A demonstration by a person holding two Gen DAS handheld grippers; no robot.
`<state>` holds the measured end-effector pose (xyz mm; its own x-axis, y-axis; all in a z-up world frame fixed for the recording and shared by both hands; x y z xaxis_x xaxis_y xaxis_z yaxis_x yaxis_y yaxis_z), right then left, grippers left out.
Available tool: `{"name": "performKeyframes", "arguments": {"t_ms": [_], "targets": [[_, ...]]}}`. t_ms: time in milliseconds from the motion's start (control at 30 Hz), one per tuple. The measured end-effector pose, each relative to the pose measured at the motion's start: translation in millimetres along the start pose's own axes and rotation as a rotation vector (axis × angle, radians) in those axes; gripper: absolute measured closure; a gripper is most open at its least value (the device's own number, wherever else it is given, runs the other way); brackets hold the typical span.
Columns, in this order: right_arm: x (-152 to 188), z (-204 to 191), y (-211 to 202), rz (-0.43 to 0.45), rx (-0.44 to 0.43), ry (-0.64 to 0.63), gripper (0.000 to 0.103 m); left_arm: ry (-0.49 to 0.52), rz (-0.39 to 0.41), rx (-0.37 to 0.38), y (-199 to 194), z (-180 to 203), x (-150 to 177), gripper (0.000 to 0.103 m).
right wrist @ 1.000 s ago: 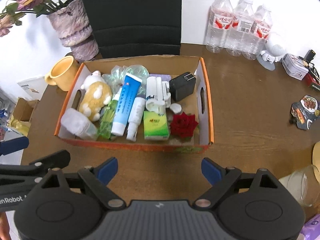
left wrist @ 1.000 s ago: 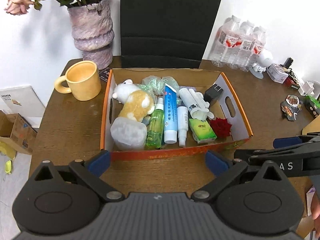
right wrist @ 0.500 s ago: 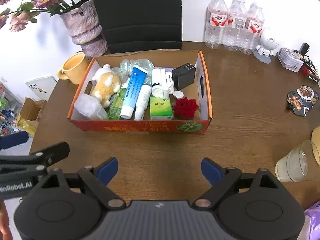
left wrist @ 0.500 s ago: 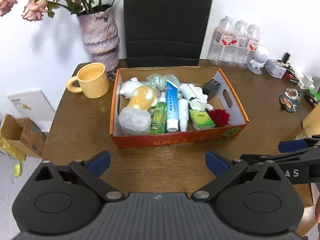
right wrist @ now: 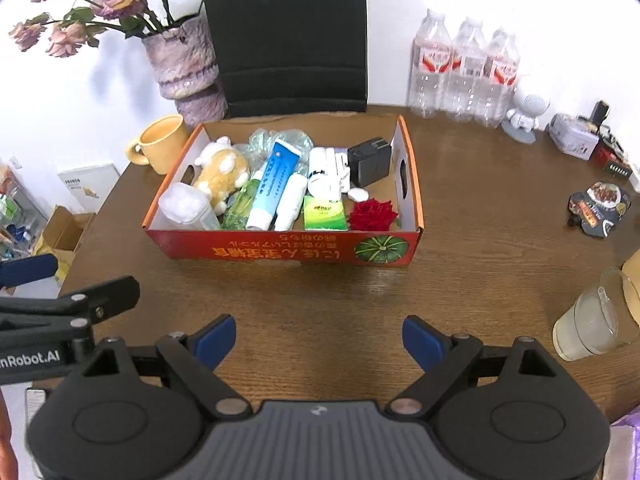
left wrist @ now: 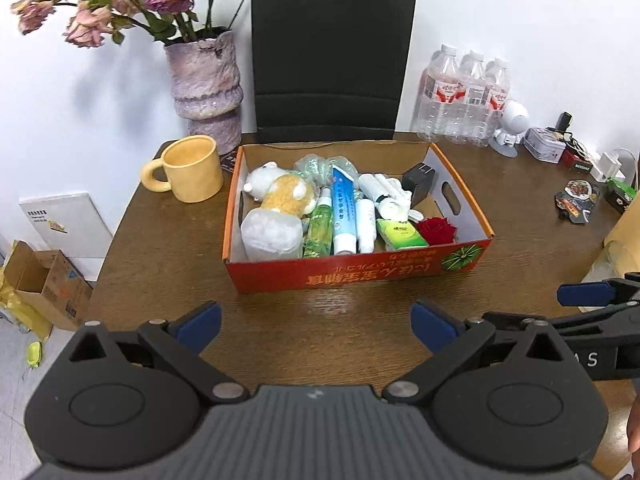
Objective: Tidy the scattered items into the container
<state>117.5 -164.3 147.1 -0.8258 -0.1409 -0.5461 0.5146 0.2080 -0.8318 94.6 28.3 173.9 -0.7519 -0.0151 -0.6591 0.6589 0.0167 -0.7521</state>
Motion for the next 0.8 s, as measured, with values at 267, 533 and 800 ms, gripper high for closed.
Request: {"name": "performKeyframes", "arguments": {"t_ms": [267,533,800], "targets": [[57.4,0.3,14.1,0.17,0.019,-0.017,0.013,-0.036,0.131,0.012,10.3,1.3,63.9,0.0],[109.9,6.1,59.4,0.263,0.001,-0.065,0.013,-0.032,0.218,0.066,53.6,-2.7,128.4,0.0],[136.9,4.5,93.3,0.251,-0.022,-0.043,0.009,0.008,0.207,-0.018,80.4,-7.2,161.0,0.0]]}}
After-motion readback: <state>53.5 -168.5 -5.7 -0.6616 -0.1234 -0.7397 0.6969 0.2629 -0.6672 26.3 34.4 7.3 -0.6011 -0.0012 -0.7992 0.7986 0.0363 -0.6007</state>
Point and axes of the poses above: each gripper's, at about its wrist camera, not at the fingertips, and y roughly the way its jaws point, z to its right, x to its underside, the point moved 1 cm from there along y, roughly the way its jaws point
